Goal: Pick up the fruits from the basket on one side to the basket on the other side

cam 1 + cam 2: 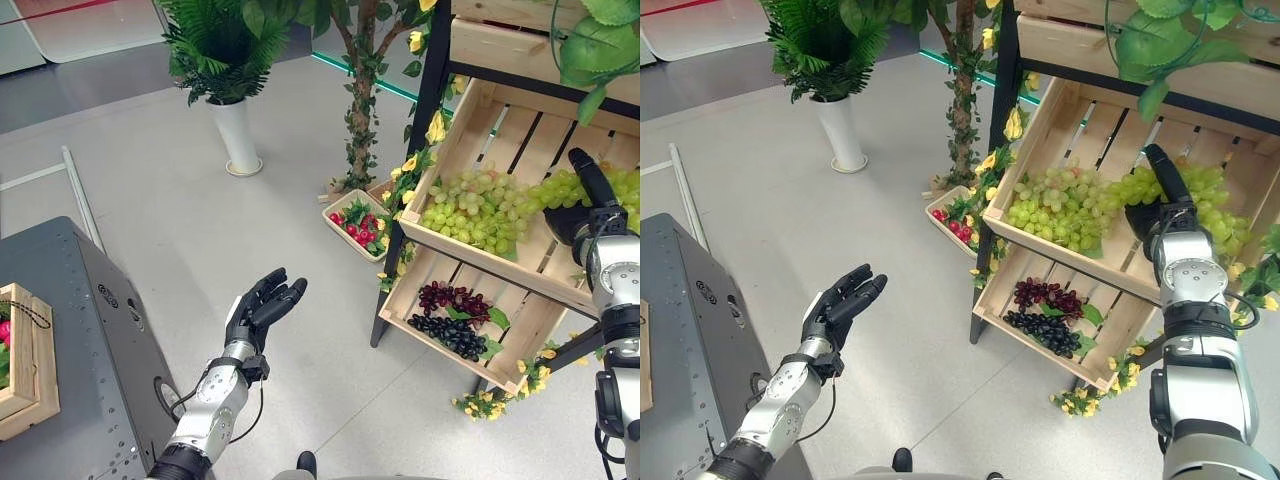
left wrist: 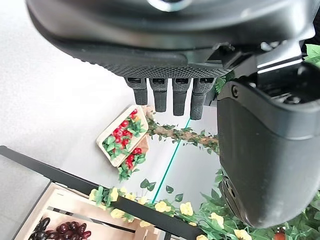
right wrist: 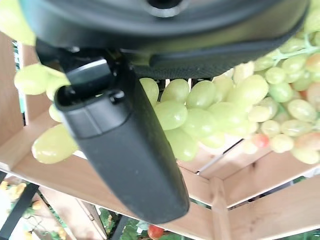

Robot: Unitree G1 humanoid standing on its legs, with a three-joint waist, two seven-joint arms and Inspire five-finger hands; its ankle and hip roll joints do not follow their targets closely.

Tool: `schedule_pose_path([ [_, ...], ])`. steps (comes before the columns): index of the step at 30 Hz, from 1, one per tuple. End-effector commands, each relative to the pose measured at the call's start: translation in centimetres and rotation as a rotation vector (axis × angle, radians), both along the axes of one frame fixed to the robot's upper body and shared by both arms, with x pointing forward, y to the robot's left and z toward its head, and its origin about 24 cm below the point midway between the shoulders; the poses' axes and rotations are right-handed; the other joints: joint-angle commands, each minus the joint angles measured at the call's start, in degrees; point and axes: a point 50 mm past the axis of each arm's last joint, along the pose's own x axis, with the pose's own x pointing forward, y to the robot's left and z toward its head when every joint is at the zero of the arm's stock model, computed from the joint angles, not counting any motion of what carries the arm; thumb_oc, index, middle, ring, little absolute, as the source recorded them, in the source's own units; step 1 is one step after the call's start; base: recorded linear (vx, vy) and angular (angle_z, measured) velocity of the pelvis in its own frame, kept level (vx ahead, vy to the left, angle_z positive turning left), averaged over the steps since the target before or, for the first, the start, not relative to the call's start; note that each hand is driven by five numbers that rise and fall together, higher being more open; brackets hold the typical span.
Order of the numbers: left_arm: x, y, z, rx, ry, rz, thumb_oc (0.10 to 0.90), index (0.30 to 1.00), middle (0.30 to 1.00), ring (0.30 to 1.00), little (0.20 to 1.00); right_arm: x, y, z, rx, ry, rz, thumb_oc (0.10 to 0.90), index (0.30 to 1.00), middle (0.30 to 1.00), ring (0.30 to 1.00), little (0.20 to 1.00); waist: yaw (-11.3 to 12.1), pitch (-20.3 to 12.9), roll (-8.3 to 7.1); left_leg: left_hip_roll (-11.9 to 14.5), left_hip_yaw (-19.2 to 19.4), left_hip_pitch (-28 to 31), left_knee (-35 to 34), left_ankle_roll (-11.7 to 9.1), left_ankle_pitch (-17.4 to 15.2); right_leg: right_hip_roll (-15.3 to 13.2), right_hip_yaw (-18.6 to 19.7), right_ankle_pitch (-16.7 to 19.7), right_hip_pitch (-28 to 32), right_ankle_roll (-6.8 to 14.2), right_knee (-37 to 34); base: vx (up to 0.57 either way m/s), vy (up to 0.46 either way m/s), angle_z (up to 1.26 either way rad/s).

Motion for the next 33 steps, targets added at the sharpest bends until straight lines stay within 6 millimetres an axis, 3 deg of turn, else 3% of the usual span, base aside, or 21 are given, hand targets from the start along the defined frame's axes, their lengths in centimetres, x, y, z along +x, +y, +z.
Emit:
schedule_pose_path([
  [1, 3.2, -0.7, 4.7, 0.033, -0.237, -0.055, 0.800, 0.900, 0.900, 0.900, 0.900, 1.6, 2.2, 9.3, -0.101, -0.278, 0.099, 0.800, 0.900, 0.900, 0.900, 0.900, 1.2, -5.5, -3.30, 0.3, 1.8, 4.6, 0.2, -1.2, -10.1, -0.4, -1.1, -1.7, 1.3, -2.9, 0.2, 0.00, 0.000, 0.00],
  [10, 3.3, -1.0, 4.8, 0.032, -0.246, -0.068, 0.800, 0.900, 0.900, 0.900, 0.900, 2.2, 6.0, 8.5, 0.010, -0.332, 0.316, 0.800, 0.900, 0.900, 0.900, 0.900, 1.0, -5.4, -3.62, 0.4, 2.2, 4.5, 0.2, -1.2, -9.9, -0.4, -1.1, -1.5, 1.1, -2.9, 0.2, 0.00, -0.001, -0.02],
  [15, 3.3, -1.1, 4.7, 0.034, -0.247, -0.090, 0.800, 0.900, 0.900, 0.900, 0.900, 2.1, 9.5, 9.1, 0.167, -0.531, 0.378, 0.800, 0.900, 0.900, 0.900, 0.900, 1.1, -5.4, -3.43, 0.5, 2.3, 4.7, 0.2, -1.2, -10.0, -0.4, -1.2, -1.6, 1.2, -2.7, 0.2, -0.01, -0.012, -0.06],
  [20, 3.5, -1.6, 5.0, 0.044, -0.254, -0.104, 0.800, 0.900, 0.900, 0.900, 0.900, 2.0, 9.6, 10.5, 0.127, -0.479, 0.366, 0.800, 0.900, 0.900, 0.900, 0.900, 1.2, -5.9, -3.37, 0.5, 2.0, 4.8, 0.2, -1.4, -10.0, -0.4, -1.2, -1.6, 1.4, -2.7, 0.2, 0.01, 0.000, 0.04],
  [22, 3.7, -1.8, 5.3, 0.043, -0.257, -0.102, 0.800, 0.900, 0.900, 0.900, 0.900, 2.6, 9.8, 10.5, -0.278, -0.297, 0.335, 0.800, 0.900, 0.900, 0.900, 0.900, 1.1, -6.0, -3.38, 0.5, 1.9, 4.8, 0.2, -1.5, -9.9, -0.5, -1.2, -1.5, 1.4, -2.7, 0.2, 0.00, 0.006, 0.02],
  [24, 4.0, -1.9, 5.4, 0.045, -0.259, -0.093, 0.800, 0.900, 0.900, 0.900, 0.900, 3.1, 9.8, 10.1, -0.504, -0.181, 0.340, 0.800, 0.900, 0.900, 0.900, 0.900, 1.0, -5.9, -3.54, 0.4, 1.8, 4.7, 0.2, -1.5, -9.7, -0.5, -1.1, -1.4, 1.2, -2.7, 0.2, 0.00, 0.000, 0.00],
  [25, 4.1, -1.9, 5.4, 0.049, -0.259, -0.084, 0.800, 0.900, 0.900, 0.900, 0.900, 3.6, 9.4, 9.4, -0.719, -0.056, 0.387, 0.800, 0.900, 0.900, 0.900, 0.900, 0.9, -5.7, -3.75, 0.2, 1.8, 4.7, 0.2, -1.5, -9.5, -0.5, -1.1, -1.2, 1.2, -2.7, 0.2, 0.00, 0.000, 0.00],
  [28, 4.2, -2.1, 5.6, 0.054, -0.267, -0.071, 0.800, 0.900, 0.900, 0.900, 0.900, 3.8, 7.8, 9.1, -1.028, 0.133, 0.354, 0.800, 0.900, 0.900, 0.900, 0.900, 0.7, -5.2, -4.09, 0.1, 1.8, 4.6, 0.2, -1.4, -9.3, -0.5, -1.1, -1.1, 1.1, -2.7, 0.2, 0.00, 0.000, 0.00],
  [30, 4.1, -2.1, 5.7, 0.059, -0.270, -0.064, 0.800, 0.900, 0.900, 0.900, 0.900, 3.7, 6.6, 9.9, -1.141, 0.183, 0.321, 0.800, 0.900, 0.900, 0.900, 0.900, 0.7, -4.9, -4.38, 0.2, 1.9, 4.8, 0.2, -1.5, -9.3, -0.4, -1.0, -1.1, 1.3, -2.7, 0.2, 0.00, 0.000, 0.00],
  [33, 4.2, -1.9, 5.7, 0.059, -0.274, -0.058, 0.800, 0.900, 0.900, 0.900, 0.900, 3.7, 6.4, 11.9, -1.177, 0.153, 0.326, 0.800, 0.900, 0.900, 0.900, 0.900, 0.6, -4.7, -4.67, 0.1, 2.0, 4.6, 0.2, -1.5, -9.0, -0.2, -1.1, -1.1, 1.2, -2.7, 0.2, -0.01, -0.001, -0.01],
])
